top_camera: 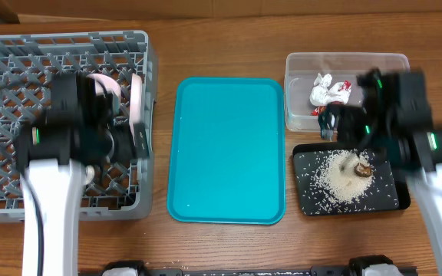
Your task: Sort waste into correct bins and load items into the dishwasher
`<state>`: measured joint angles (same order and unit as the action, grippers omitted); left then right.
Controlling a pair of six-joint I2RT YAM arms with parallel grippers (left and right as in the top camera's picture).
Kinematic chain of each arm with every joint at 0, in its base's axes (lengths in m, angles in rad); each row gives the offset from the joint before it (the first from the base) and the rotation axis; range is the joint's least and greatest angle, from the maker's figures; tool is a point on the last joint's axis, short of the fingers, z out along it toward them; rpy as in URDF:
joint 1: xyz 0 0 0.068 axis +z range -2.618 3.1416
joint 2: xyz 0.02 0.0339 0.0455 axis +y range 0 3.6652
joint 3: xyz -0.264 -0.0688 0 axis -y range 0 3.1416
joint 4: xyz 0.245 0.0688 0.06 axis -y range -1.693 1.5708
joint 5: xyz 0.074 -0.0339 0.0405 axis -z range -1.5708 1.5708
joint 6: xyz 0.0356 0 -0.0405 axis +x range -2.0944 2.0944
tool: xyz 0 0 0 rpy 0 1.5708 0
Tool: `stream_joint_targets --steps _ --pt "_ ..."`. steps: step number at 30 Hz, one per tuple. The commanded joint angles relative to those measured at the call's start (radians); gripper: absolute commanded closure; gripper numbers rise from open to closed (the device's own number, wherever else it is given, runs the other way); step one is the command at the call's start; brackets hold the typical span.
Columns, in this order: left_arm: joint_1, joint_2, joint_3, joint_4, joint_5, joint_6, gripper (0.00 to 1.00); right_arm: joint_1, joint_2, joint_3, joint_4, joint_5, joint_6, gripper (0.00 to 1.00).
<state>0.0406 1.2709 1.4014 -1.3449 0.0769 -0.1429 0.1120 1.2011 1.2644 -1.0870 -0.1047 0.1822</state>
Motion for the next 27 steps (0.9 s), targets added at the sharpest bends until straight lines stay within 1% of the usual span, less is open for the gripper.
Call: stream_joint_targets --steps 1,2,3,4,7,10,13,19,23,27 --pt "-0.071 -0.325 -0.203 0.13 0.001 0.047 0.0 -0.002 -0.252 -0.171 0.073 0.026 0.009 0.0" --pt "-0.082 -0.384 -0.241 0.158 0.001 0.046 0.0 -0.002 -0.312 -0.21 0.093 0.029 0.008 0.0" --pt "-0.095 -0.508 -0.309 0.202 0.001 0.04 0.0 -0.002 -0.396 -0.259 0.108 0.044 0.008 0.0" --pt "-0.095 -0.571 -0.342 0.223 0.001 0.039 0.0 -0.002 -0.439 -0.282 0.108 0.045 0.008 0.0" --pt "-0.095 -0.719 -0.401 0.267 -0.007 0.039 0.0 -0.002 -0.537 -0.309 0.072 0.043 0.008 0.0" --pt "-0.095 -0.821 -0.41 0.251 -0.006 0.038 0.0 -0.002 -0.579 -0.309 0.021 0.044 0.008 0.0" --pt "-0.095 -0.851 -0.41 0.209 -0.006 0.039 0.0 -0.002 -0.576 -0.309 0.002 0.044 0.008 0.0" --pt "-0.095 -0.85 -0.41 0.09 -0.006 0.038 0.0 -0.002 -0.576 -0.309 0.0 0.044 0.008 0.0" --pt "-0.095 -0.85 -0.41 0.092 -0.006 0.038 0.0 -0.002 -0.576 -0.309 0.0 0.044 0.008 0.0" --pt "-0.095 -0.85 -0.41 0.092 -0.006 0.038 0.0 -0.009 -0.623 -0.313 -0.019 0.082 -0.023 0.0"
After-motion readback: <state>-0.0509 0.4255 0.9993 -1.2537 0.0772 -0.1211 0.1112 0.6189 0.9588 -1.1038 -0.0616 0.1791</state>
